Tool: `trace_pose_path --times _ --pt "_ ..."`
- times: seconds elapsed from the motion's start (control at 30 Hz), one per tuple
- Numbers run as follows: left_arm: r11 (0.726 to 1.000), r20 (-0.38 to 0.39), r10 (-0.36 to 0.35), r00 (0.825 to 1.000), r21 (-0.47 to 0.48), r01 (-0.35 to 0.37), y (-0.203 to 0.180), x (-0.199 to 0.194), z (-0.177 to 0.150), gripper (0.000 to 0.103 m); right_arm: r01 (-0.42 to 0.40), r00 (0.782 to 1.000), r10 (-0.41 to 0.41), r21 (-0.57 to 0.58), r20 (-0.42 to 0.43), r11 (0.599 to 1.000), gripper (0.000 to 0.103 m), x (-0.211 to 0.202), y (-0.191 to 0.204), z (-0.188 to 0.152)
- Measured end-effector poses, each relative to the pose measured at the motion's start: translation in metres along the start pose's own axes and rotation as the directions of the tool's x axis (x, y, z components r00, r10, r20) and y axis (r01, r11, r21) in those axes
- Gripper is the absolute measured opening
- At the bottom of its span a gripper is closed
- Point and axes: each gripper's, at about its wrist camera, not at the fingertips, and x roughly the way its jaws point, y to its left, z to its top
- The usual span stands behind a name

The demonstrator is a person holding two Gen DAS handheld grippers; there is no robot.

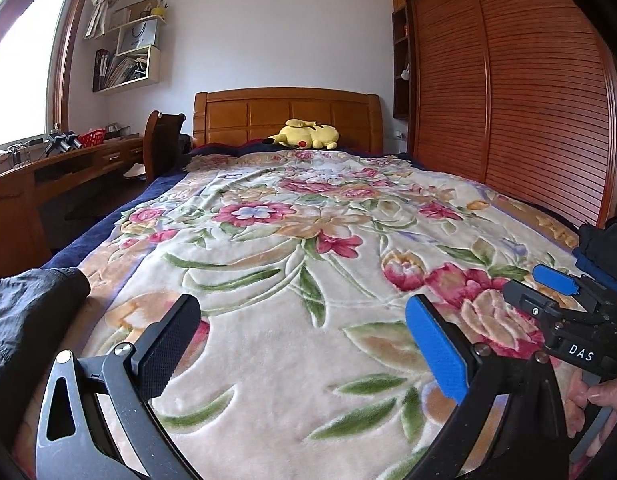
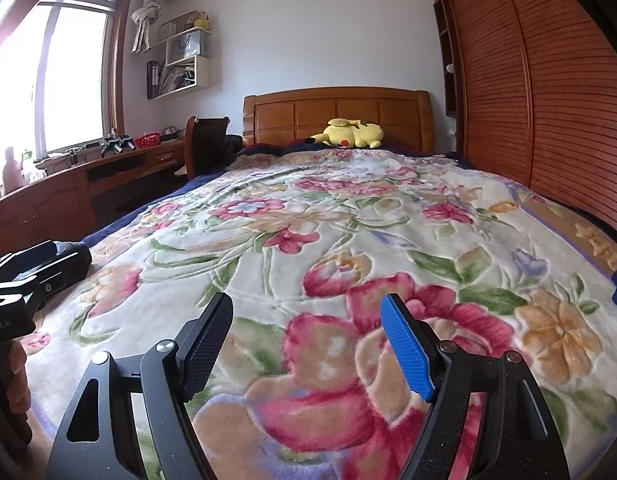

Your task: Fold large clothes

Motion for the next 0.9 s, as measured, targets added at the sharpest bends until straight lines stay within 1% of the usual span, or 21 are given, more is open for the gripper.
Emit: trace_pose_path --times 0.1,0.33,0.9 --pt "1.0 -0.001 0.009 1.0 0.007 -0.009 -0.0002 -0.0002 -0.0007 0.103 0.004 1.0 -0.004 0.003 0.009 1.0 0.078 -0.0002 0.0008 0.0" --pt "1.0 0.002 0.006 1.0 0.005 -0.006 -0.0003 0.0008 -0.0011 0.103 0.003 1.0 -0.003 0.019 0.03 1.0 0.078 -0.0035 -0.0026 -0.0033" --pt "1.0 0.005 0.013 1.0 0.008 -0.013 0.0019 -0.0009 -0.0019 0.103 -0.002 0.999 0.002 0.022 0.038 1.0 0.078 -0.0041 -0.0078 -0.0049"
